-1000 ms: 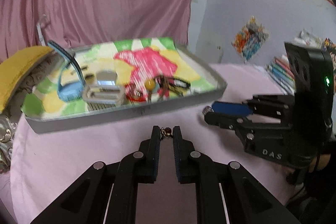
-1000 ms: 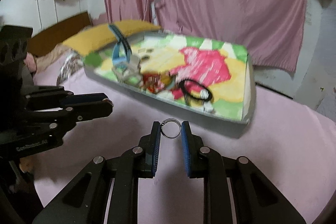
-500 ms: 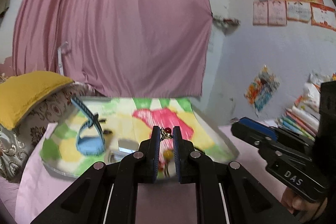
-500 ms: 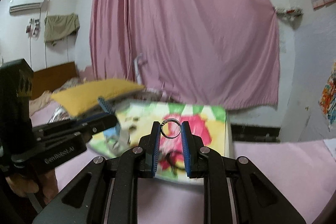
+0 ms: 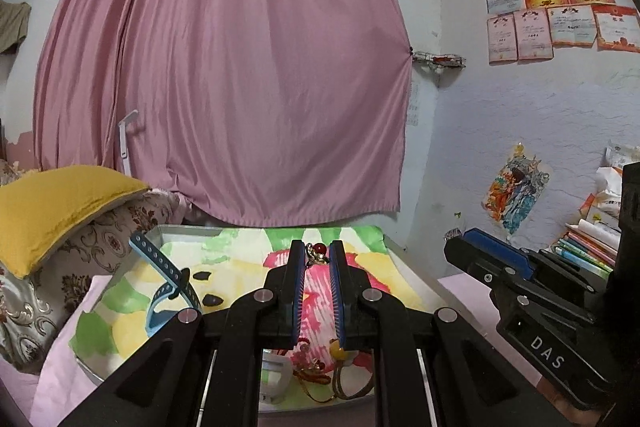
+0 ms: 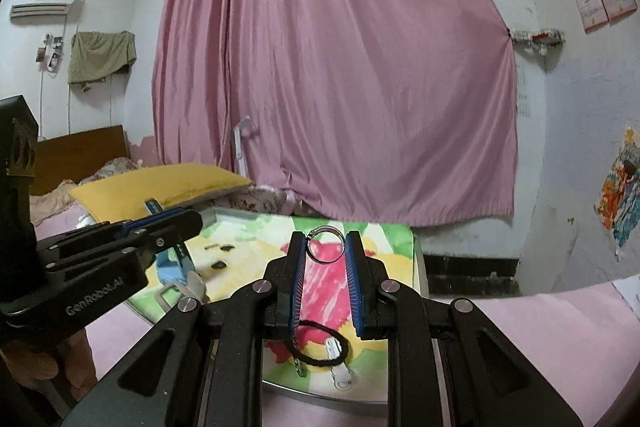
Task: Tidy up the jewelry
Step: 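Carry the earring and ring over the tray with the left and right tools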
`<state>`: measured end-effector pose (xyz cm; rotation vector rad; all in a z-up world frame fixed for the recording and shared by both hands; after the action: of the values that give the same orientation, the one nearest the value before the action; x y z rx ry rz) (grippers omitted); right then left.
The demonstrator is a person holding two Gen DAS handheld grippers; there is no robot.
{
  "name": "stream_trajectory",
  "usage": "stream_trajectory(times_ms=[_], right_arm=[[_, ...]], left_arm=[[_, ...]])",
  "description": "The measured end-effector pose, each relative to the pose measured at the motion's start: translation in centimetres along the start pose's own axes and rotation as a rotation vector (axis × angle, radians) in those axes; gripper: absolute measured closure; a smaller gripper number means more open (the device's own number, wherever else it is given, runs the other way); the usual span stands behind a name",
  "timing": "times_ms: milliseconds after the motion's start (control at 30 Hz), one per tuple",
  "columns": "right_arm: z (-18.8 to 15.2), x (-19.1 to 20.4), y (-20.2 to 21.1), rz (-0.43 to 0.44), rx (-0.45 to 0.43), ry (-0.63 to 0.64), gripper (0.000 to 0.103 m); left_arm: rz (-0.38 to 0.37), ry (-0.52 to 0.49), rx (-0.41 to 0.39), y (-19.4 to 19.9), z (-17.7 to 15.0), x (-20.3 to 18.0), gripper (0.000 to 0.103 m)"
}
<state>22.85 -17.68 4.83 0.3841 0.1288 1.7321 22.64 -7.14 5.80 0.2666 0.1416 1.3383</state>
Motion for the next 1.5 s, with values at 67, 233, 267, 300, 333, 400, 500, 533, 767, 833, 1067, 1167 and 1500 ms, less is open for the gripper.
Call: stream_trajectory(times_ms=[67, 233, 267, 300, 333, 400, 500, 533, 767, 833, 1067, 1167, 1500], right_arm=[[-0.5, -0.1, -0.8, -0.015, 0.042, 0.003, 0.085], [-0.6, -0.5, -1.6, -0.027, 0.095, -0.003, 0.086], [-0.7, -0.5, -1.9, -0.030, 0.112, -0.005, 0.085], [-0.7, -0.6, -2.0, -0.032, 0.124, -0.009, 0.085], [-0.8, -0.7, -2.2, -0.032, 0.137, -0.013, 0.085], [-1.0, -0.8, -2.9, -0.024, 0.179, -0.023, 0.085], [-1.6, -1.0, -3.8, -0.021, 0.232, -0.033, 0.086], [-1.8, -1.0, -4.0, -0.021, 0.249, -0.035, 0.085], [-2.7, -1.4, -5.0, -0.019, 0.313, -0.052, 0.086], [-2.9, -1.4, -5.2, -0.015, 0.326, -0.054, 0.085], [-3.4, -1.0, -5.7, -0.014, 0.362, -0.039, 0.085], [-3.6, -1.1, -5.9, -0.010, 0.380, -0.043, 0.085], [-4.2, -1.2, -6.6, 0.005, 0.425, -0.063, 0.085]], left_arm=[[-0.001, -0.002, 0.021, -0.4, -0.4, 0.0, 0.092], [-0.017, 0.002, 0.105, -1.7, -1.3, 0.1, 0.091], [-0.023, 0.008, 0.123, -2.0, -1.5, 0.2, 0.091], [-0.030, 0.014, 0.146, -2.3, -1.7, 0.3, 0.091], [-0.035, 0.020, 0.167, -2.6, -2.0, 0.3, 0.091], [-0.042, 0.028, 0.200, -3.1, -2.4, 0.4, 0.091], [-0.046, 0.025, 0.241, -3.6, -3.1, 0.4, 0.091], [-0.050, 0.023, 0.259, -3.9, -3.3, 0.3, 0.091], [-0.057, 0.003, 0.331, -4.6, -4.3, -0.2, 0.091], [-0.057, 0.004, 0.345, -4.7, -4.4, -0.2, 0.091], [-0.071, 0.011, 0.391, -5.2, -4.9, -0.2, 0.091], [-0.073, 0.012, 0.408, -5.4, -5.1, -0.3, 0.091], [-0.097, 0.031, 0.455, -6.0, -5.8, -0.3, 0.091]])
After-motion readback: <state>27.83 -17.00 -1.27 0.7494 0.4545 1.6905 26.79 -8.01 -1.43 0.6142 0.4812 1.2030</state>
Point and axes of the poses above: each gripper's, at about its wrist camera, not at the fingertips, and y roughly against the way its jaws point, x to its left, z to its top, the point moved 5 cm from there along -y, roughly the way its jaws point, and after that the axes turned 11 degrees about -y, right-handed, at the moved point
